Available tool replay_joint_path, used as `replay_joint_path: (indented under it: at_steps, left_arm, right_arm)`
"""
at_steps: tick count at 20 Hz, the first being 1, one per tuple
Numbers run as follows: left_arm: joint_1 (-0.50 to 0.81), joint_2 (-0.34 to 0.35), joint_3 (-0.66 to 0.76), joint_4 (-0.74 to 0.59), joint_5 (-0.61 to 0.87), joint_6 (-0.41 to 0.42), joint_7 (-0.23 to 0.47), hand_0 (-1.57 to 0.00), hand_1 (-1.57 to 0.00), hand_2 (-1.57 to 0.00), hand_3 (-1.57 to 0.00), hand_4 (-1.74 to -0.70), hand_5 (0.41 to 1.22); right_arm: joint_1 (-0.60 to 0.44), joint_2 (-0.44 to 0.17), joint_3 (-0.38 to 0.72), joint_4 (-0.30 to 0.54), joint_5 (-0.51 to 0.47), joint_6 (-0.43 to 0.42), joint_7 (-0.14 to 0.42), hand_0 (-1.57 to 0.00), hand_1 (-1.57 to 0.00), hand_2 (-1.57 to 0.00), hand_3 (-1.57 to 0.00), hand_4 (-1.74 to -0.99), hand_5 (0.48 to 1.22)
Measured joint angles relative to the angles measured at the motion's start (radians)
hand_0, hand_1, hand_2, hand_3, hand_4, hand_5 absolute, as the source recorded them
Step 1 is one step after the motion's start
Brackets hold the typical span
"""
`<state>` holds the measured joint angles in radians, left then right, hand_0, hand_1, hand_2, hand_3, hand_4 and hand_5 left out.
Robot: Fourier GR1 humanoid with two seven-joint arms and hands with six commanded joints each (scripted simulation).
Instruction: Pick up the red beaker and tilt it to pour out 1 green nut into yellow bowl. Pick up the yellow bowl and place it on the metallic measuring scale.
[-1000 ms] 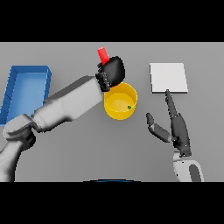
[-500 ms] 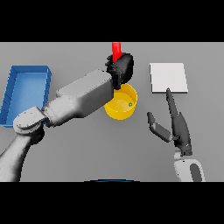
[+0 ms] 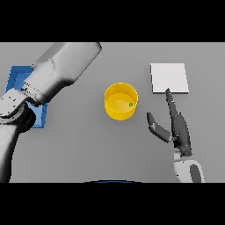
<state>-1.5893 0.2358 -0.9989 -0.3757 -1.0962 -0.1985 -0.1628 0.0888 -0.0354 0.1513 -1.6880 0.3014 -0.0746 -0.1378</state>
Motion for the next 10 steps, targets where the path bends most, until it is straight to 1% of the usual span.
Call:
replay_joint_path:
  at_steps: [1,3,4,5,6,7,9,10]
  left_arm:
    - [-0.008,0.015,0.046,0.029,0.047,-0.008,0.011,-1.57,-1.57,-1.57,-1.35,-1.73,1.221]
    - [-0.039,0.05,0.151,0.091,0.145,-0.016,0.079,-1.57,-1.57,-1.57,-1.43,-1.73,1.221]
    - [-0.036,0.067,0.189,0.121,0.186,-0.005,0.097,-1.57,-1.57,-1.57,-1.43,-1.74,1.221]
    - [-0.041,0.1,0.237,0.141,0.238,0.008,0.107,-1.57,-1.57,-1.57,-1.44,-1.74,1.221]
    - [-0.039,0.114,0.273,0.161,0.281,0.023,0.13,-1.57,-1.57,-1.57,-1.45,-1.74,1.221]
    - [-0.019,0.153,0.313,0.176,0.332,0.04,0.15,-1.57,-1.57,-1.57,-1.45,-1.74,1.221]
    - [0.007,0.206,0.388,0.203,0.428,0.089,0.197,-1.57,-1.57,-1.57,-1.45,-1.74,1.221]
    - [0.032,0.221,0.418,0.206,0.473,0.121,0.208,-1.57,-1.57,-1.57,-1.43,-1.74,1.221]
  right_arm:
    - [0.0,-0.007,-0.002,0.008,0.002,0.0,-0.016,0.0,0.0,0.0,0.0,-0.996,0.681]
    - [-0.009,-0.008,-0.004,0.018,0.0,0.002,-0.02,0.0,0.0,0.0,0.0,-0.99,0.672]
    - [-0.015,-0.007,-0.006,0.02,0.001,-0.004,-0.028,0.0,0.0,0.0,0.0,-0.999,0.665]
    - [-0.017,-0.009,-0.01,0.02,-0.001,-0.006,-0.014,0.0,0.0,0.0,0.0,-1.004,0.668]
    - [-0.022,0.001,-0.007,0.027,-0.014,0.002,-0.018,0.0,0.0,0.0,0.0,-1.006,0.669]
    - [-0.01,0.009,0.0,0.03,-0.014,0.004,-0.034,0.0,0.0,0.0,0.0,-1.004,0.668]
    - [-0.026,0.018,-0.005,0.035,-0.033,0.007,-0.024,0.0,0.0,0.0,0.0,-0.996,0.664]
    - [-0.042,0.012,-0.013,0.038,-0.042,0.011,-0.01,0.0,0.0,0.0,0.0,-1.012,0.659]
